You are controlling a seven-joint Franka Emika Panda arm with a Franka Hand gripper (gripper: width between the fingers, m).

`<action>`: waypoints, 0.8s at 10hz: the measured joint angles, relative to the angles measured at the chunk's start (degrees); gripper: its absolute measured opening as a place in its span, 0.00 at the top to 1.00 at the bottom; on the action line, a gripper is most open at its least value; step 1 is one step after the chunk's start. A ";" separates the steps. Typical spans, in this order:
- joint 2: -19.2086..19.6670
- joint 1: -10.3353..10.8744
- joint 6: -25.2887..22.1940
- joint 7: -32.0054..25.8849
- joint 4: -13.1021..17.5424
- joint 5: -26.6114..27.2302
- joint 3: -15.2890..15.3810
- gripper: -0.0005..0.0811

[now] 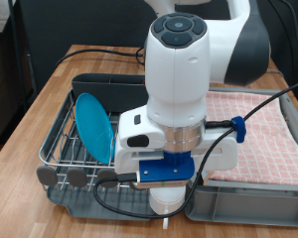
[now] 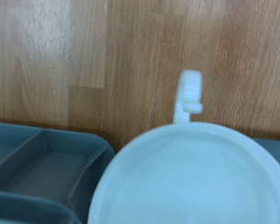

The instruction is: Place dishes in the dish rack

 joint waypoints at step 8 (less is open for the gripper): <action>-3.08 0.11 -7.07 0.04 3.75 -1.39 -1.61 0.01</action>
